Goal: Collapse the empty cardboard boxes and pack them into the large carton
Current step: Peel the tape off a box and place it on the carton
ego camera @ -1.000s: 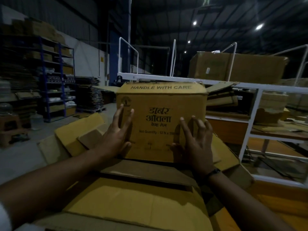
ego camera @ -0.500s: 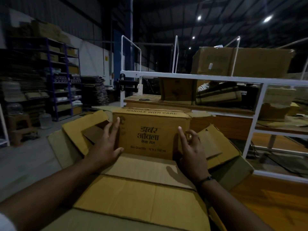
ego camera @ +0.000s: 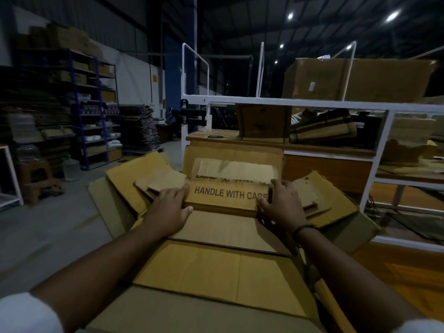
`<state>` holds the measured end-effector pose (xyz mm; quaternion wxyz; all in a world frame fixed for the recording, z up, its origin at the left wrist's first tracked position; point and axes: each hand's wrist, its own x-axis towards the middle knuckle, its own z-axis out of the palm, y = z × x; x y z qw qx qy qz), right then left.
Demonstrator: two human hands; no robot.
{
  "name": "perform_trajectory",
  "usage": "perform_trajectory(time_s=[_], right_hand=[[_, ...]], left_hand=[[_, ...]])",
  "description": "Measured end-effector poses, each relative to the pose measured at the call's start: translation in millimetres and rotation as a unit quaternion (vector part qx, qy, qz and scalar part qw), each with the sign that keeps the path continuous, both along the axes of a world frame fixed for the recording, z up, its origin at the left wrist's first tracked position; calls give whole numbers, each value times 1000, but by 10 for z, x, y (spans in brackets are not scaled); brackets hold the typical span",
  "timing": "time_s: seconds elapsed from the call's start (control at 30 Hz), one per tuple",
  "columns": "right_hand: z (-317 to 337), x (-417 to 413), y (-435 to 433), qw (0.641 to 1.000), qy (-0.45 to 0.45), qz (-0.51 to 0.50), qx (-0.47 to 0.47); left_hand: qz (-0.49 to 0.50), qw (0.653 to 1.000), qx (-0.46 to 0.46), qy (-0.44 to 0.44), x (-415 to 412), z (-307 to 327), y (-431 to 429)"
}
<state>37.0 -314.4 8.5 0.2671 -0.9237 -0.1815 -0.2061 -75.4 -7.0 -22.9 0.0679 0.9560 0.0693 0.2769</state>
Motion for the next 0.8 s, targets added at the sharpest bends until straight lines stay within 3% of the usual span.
perform_trajectory(time_s=[0.13, 0.2, 0.27, 0.33, 0.4, 0.43, 0.5, 0.6, 0.7, 0.8], right_hand=[[-116, 71, 74, 999, 42, -8, -30], [-95, 58, 86, 995, 63, 20, 74], [15, -44, 60, 966, 73, 58, 240], [160, -182, 6, 925, 79, 60, 366], [302, -299, -76, 909, 49, 27, 413], [360, -369, -114, 913, 42, 35, 405], [427, -500, -156, 935, 101, 92, 327], [364, -650, -110, 964, 201, 134, 107], [149, -646, -3, 974, 139, 156, -86], [-7, -611, 23, 961, 138, 175, -166]], left_hand=[[-2, 999, -47, 16, -19, -1, -22], [-10, 998, -60, 18, -29, 0, -7], [-34, 985, -166, -10, -32, -21, 19], [-35, 929, -354, -99, -27, 39, 20], [-5, 872, -445, -202, -14, 190, 58], [-1, 862, -454, -227, -21, 273, 87], [-16, 874, -436, -212, -49, 369, 147], [-57, 898, -412, -146, -79, 445, 141], [-81, 931, -345, -85, -91, 458, 16], [-81, 968, -238, 9, -88, 340, -70]])
